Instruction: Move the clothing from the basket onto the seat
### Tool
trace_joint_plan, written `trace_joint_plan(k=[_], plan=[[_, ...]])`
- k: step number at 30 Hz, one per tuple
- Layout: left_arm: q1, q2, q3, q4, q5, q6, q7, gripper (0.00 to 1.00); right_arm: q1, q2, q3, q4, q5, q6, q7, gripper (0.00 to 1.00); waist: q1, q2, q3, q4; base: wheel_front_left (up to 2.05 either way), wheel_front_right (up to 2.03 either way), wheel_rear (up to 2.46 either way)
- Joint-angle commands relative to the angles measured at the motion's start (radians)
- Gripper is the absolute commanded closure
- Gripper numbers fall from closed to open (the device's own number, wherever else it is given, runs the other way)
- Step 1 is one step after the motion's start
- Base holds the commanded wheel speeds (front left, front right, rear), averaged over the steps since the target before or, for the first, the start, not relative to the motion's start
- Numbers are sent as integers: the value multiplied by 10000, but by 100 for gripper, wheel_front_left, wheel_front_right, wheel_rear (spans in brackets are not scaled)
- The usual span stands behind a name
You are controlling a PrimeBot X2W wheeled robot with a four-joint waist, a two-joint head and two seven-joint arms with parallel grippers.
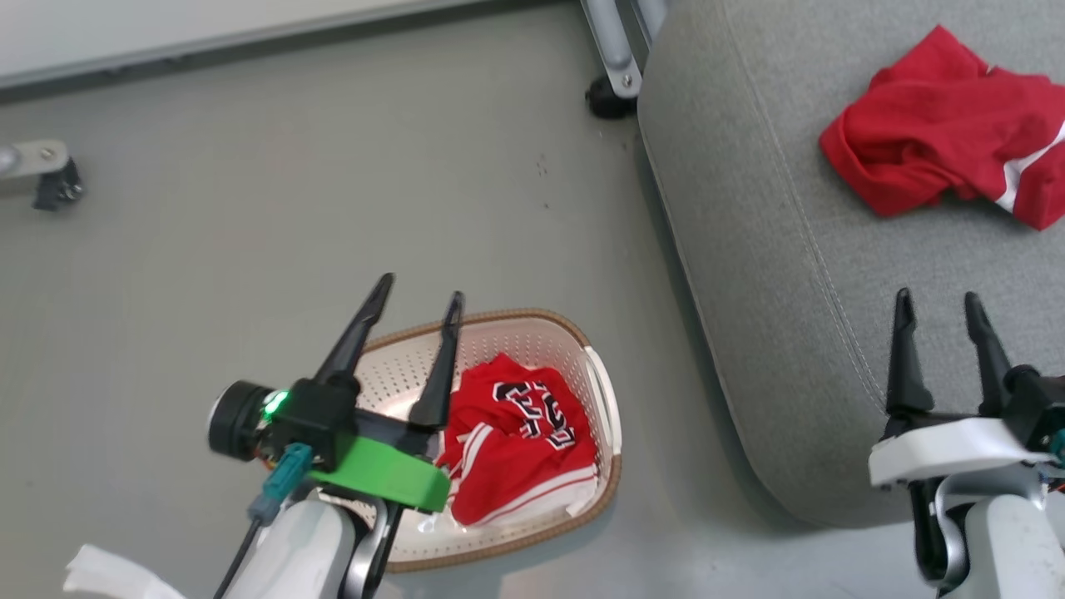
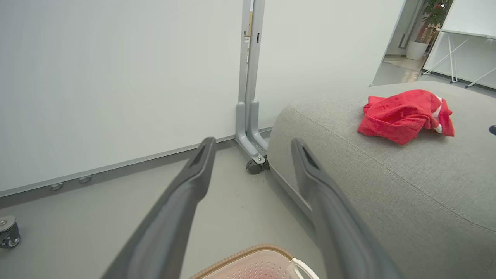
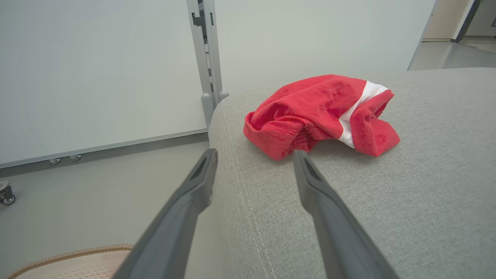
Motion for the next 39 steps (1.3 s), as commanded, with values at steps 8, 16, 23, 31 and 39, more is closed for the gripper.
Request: trace_joint_plan(k=[8, 16, 23, 31, 39], plan=[[1129, -245, 1631, 277, -74, 314, -28, 0, 1030, 2, 1027, -1202, 189, -1, 413, 0, 1, 0, -1542, 1189, 0, 0, 0], [1945, -342, 2922, 423, 272, 316, -20, 0, 1803, 5, 1364, -2043, 149, 1, 1003, 0, 1, 0, -2107, 1585, 0, 0, 0], [2690, -474, 3531, 535, 599, 91, -20, 0, 2550, 6, 1380, -2601, 75, 1, 1579, 0, 1, 0, -2671, 1584, 0, 0, 0], [3060, -693, 3694, 795, 932, -238, -20, 0, 3136, 7, 1441, -3284, -31, 1, 2156, 0, 1, 0, -2988, 1468, 0, 0, 0], [3018, -788, 3697, 1330, 1089, -553, -19, 0, 3334, 7, 1497, -3480, -72, 1, 2511, 0, 1, 0, -3131, 1428, 0, 0, 0]])
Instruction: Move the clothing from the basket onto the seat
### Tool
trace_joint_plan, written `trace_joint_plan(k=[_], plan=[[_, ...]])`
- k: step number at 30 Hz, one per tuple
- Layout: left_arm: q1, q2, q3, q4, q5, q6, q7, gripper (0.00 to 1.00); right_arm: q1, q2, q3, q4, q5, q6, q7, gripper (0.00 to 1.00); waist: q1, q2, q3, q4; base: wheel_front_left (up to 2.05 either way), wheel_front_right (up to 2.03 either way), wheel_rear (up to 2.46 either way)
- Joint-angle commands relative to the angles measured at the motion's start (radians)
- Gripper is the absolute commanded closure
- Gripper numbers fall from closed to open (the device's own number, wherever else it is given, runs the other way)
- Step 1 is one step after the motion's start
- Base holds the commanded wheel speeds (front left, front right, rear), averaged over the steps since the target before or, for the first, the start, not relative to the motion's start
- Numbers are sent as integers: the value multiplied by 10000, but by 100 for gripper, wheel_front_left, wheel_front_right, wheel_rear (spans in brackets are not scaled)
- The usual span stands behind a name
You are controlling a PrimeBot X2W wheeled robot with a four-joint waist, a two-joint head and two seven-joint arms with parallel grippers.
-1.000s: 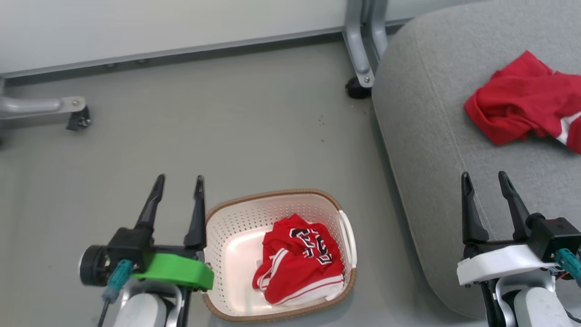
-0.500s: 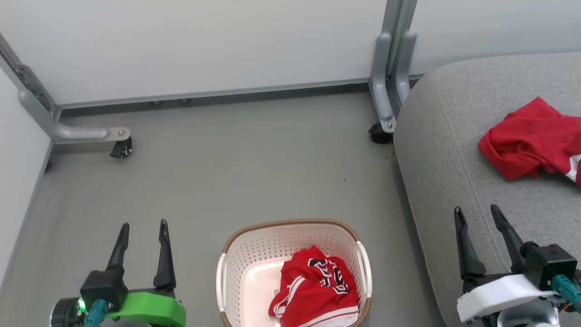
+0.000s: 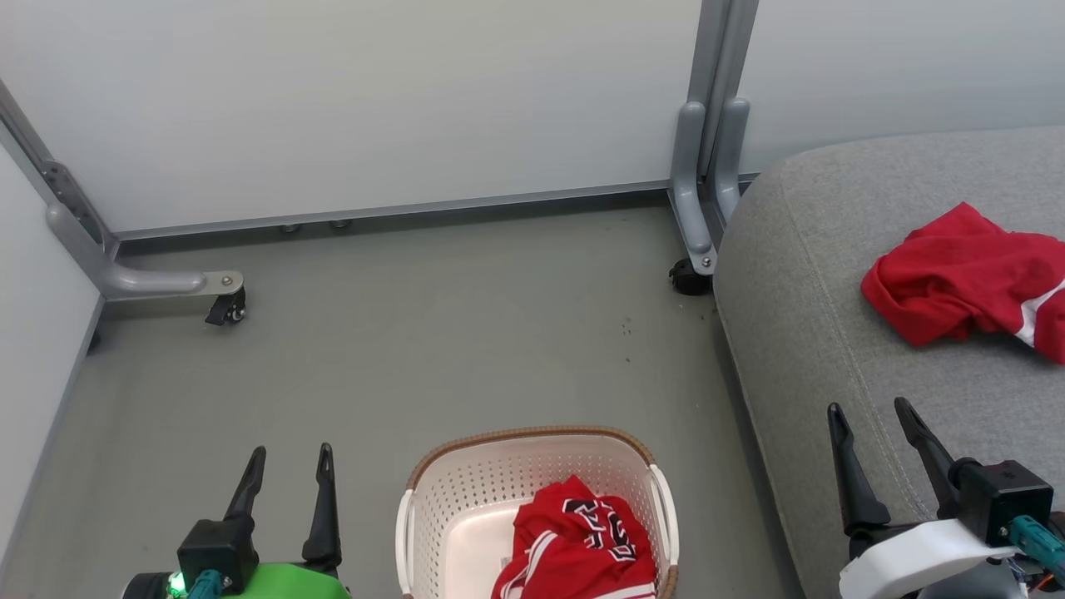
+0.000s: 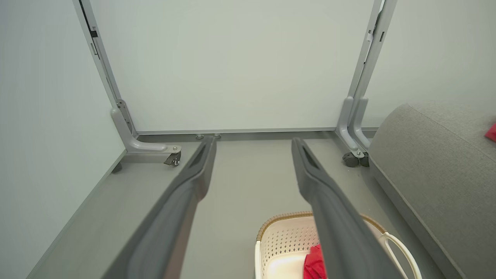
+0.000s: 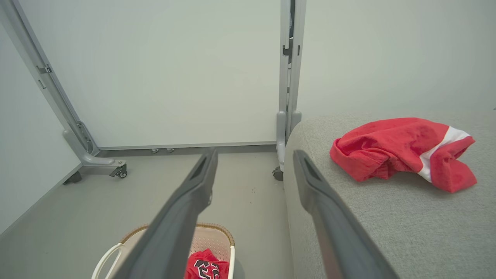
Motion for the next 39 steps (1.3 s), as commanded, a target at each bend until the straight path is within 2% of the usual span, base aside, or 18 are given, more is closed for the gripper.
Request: trace_joint_plan(k=[1, 26, 34, 39], plan=[[-8, -3, 29, 89, 61, -56, -6, 0, 144, -29, 1, -68, -82, 1, 12, 0, 1, 0, -2, 9, 0, 0, 0], [-473, -269, 89, 139, 453, -238, -7, 0, -94, -28, 2, -254, -127, 1, 74, 0, 1, 0, 266, 111, 0, 0, 0], [-1665, -341, -995, 404, 830, -504, -6, 0, -750, -28, -48, -586, -250, 1, -35, 0, 1, 0, 1473, 50, 0, 0, 0], [-3162, -366, -2513, 1252, 530, -610, -7, 0, -1596, -27, 33, -821, -293, 1, -273, 0, 1, 0, 3032, -204, 0, 0, 0]])
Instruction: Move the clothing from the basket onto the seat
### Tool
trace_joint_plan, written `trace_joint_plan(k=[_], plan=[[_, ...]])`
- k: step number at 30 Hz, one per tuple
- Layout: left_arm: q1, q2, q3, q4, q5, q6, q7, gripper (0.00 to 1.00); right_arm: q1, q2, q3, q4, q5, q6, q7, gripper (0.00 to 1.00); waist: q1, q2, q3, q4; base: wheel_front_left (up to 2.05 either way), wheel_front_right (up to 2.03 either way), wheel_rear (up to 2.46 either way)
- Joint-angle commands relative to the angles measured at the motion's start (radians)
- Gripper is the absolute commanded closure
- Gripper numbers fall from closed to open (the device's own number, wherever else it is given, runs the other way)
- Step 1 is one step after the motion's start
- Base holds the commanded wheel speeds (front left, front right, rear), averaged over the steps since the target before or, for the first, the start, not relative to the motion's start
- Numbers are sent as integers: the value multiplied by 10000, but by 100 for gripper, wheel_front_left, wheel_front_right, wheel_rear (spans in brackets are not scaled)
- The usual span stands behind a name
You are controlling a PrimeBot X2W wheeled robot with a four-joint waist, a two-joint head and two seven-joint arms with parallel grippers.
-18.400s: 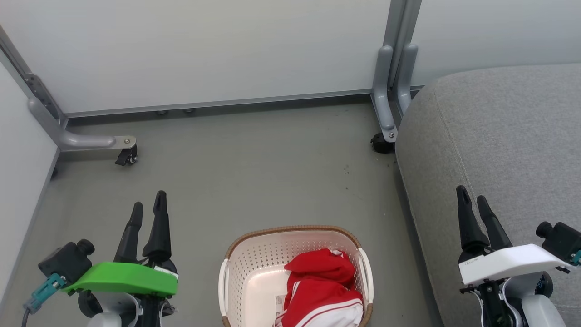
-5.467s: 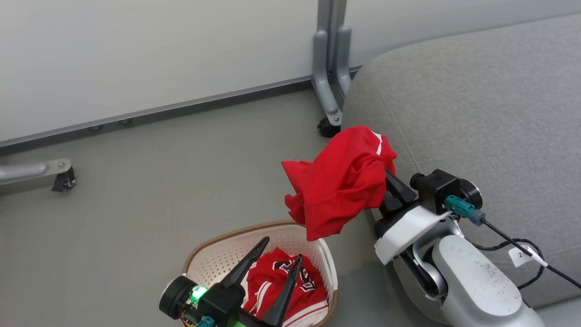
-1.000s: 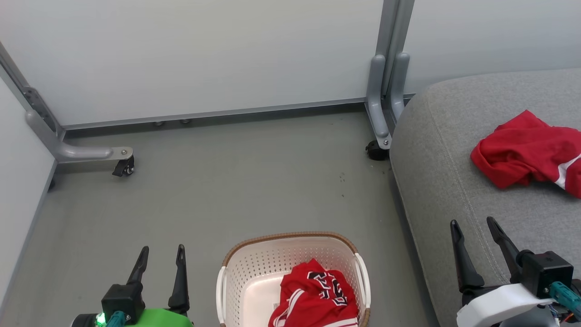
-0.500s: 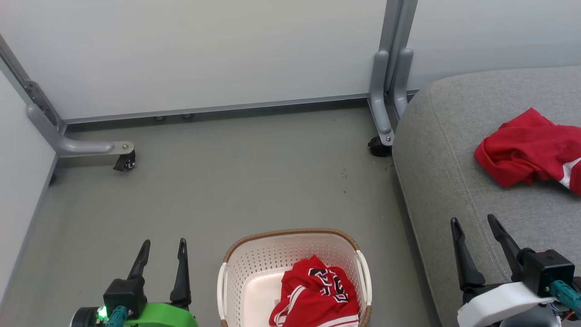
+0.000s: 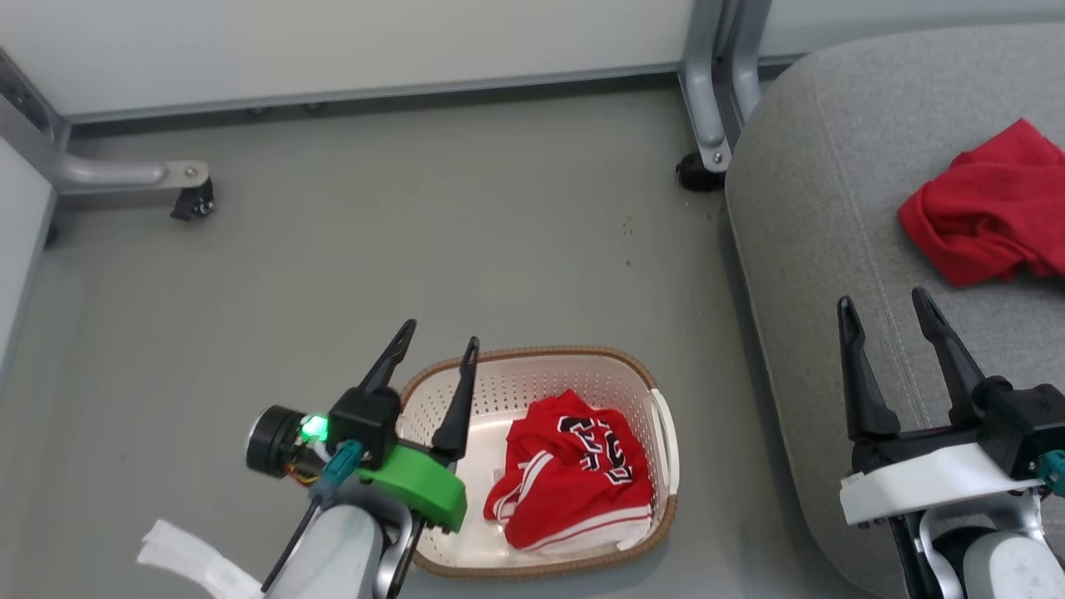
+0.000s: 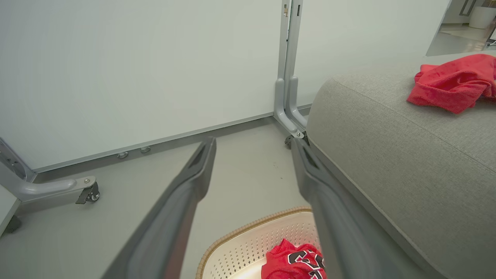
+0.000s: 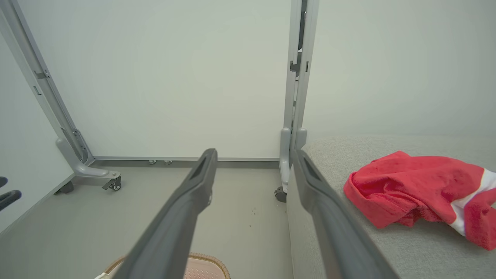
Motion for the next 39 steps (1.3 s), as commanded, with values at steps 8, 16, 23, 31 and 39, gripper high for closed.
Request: trace_joint_plan(k=[8, 16, 23, 31, 39], plan=[[-2156, 37, -2095, 1846, -349, 115, -3, 0, -1238, -25, 207, -154, 141, 1, -563, 0, 0, 0, 3119, -800, 0, 0, 0], [-3752, 40, -3528, 3878, -88, 198, 148, 0, -2066, -20, 501, 152, 416, 1, -1178, 0, 0, 0, 4781, -1492, 0, 0, 0], [-4677, 42, -4040, 5390, -224, 133, 476, 0, -2633, -16, 869, 560, 795, 1, -1750, 0, 0, 0, 5901, -2120, 0, 0, 0], [-5549, 92, -4160, 7113, -305, 116, 1155, 0, -3203, -12, 1389, 1066, 1316, 1, -2182, 0, 0, 0, 6842, -2919, 0, 0, 0], [-6126, 426, -3871, 8240, -670, 238, 1617, 0, -3446, -14, 1686, 1475, 1783, 1, -2339, 0, 0, 0, 7339, -3468, 0, 0, 0]])
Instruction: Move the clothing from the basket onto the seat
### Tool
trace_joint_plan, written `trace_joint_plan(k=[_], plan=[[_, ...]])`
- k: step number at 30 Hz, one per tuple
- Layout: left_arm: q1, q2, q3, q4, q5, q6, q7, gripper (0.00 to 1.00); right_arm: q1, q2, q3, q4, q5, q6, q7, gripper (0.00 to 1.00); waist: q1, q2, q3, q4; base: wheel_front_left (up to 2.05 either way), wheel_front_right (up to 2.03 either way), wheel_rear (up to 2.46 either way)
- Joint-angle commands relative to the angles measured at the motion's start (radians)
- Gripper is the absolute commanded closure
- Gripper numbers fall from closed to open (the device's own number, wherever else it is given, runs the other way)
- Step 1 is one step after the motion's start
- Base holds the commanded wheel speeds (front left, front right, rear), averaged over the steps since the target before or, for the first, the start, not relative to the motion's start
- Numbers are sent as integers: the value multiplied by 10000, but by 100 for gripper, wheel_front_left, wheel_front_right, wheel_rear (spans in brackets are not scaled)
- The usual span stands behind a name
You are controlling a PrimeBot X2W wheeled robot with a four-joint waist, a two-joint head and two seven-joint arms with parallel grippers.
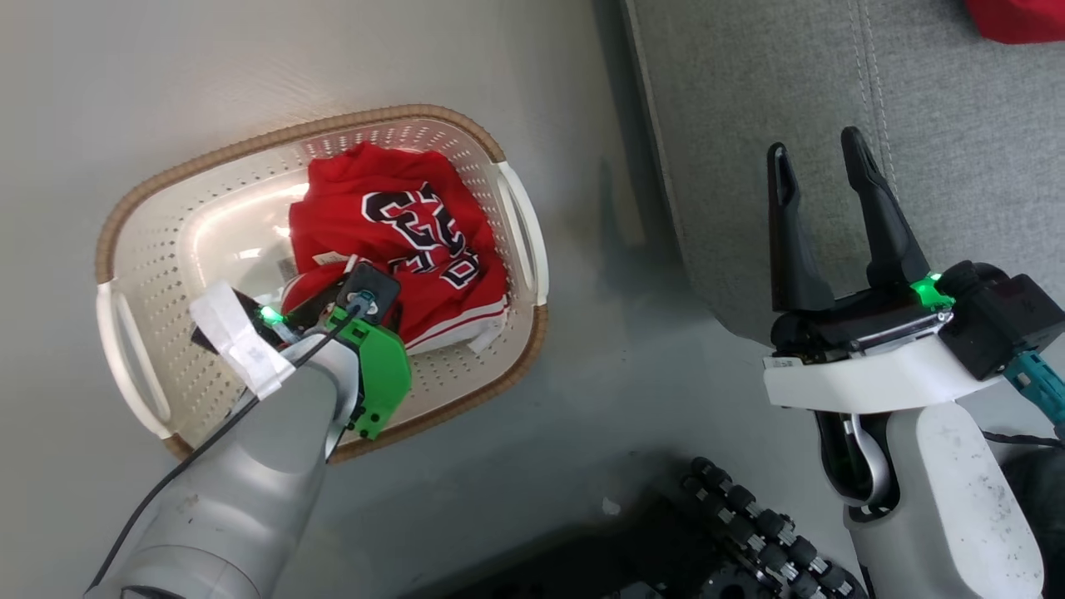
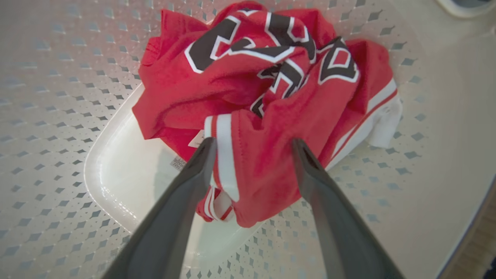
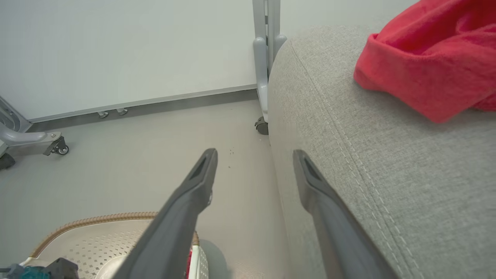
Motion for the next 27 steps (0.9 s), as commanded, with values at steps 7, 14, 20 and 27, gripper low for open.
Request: trace_joint_plan(k=[7, 14, 20, 27], plan=[[-493, 464, -14, 439, -165, -18, 479, 0, -263, 1, 248, -21, 387, 1, -69, 0, -2, 0, 908, -872, 0, 0, 0], [-742, 843, -155, 623, -208, -220, 1063, 0, -426, 0, 531, -70, 618, 1, -68, 0, -2, 0, 1308, -1189, 0, 0, 0], [-851, 909, -296, 687, -273, -369, 1288, 0, -389, 0, 557, -137, 662, 1, -69, 0, -2, 0, 1490, -1292, 0, 0, 0], [-935, 955, -401, 720, -297, -308, 1362, 100, -468, 0, 511, -296, 573, 1, -69, 0, -2, 0, 1428, -1315, 0, 0, 0]])
